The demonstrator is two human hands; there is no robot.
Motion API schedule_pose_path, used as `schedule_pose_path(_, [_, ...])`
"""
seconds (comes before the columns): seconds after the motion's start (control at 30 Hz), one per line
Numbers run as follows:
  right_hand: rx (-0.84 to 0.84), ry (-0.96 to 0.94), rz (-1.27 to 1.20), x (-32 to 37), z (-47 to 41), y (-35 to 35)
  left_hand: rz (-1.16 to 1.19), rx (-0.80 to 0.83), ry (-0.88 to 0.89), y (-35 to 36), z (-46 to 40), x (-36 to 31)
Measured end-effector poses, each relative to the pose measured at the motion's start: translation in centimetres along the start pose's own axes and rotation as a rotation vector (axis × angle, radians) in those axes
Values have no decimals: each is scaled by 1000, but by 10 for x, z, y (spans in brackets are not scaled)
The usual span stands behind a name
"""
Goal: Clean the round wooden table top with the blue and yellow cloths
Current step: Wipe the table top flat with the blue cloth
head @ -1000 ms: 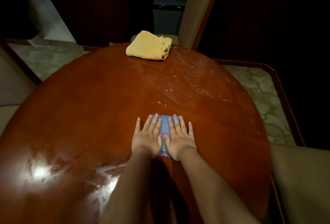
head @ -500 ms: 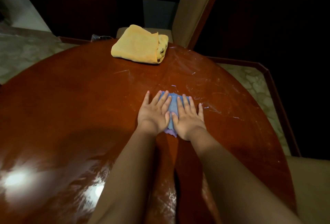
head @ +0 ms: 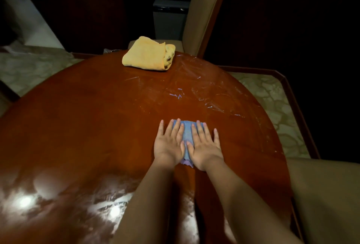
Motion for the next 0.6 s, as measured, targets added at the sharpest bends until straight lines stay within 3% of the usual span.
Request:
schedule_pose_path(0.3, [33,-54,14,-26,58,24,93,-17,-19,12,52,-52])
schedule_pose_path(0.6, [-11,-111,55,10,-10,-7,201,-75,-66,11,5,7])
Point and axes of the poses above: each hand's wrist, its own z-axis away from the middle knuckle, its own y-axis out of the palm, x = y × z, the point moved 7 cm from there along -z, towards the middle knuckle, and after that the axes turned 14 degrees about y, right-handed, at the moved point
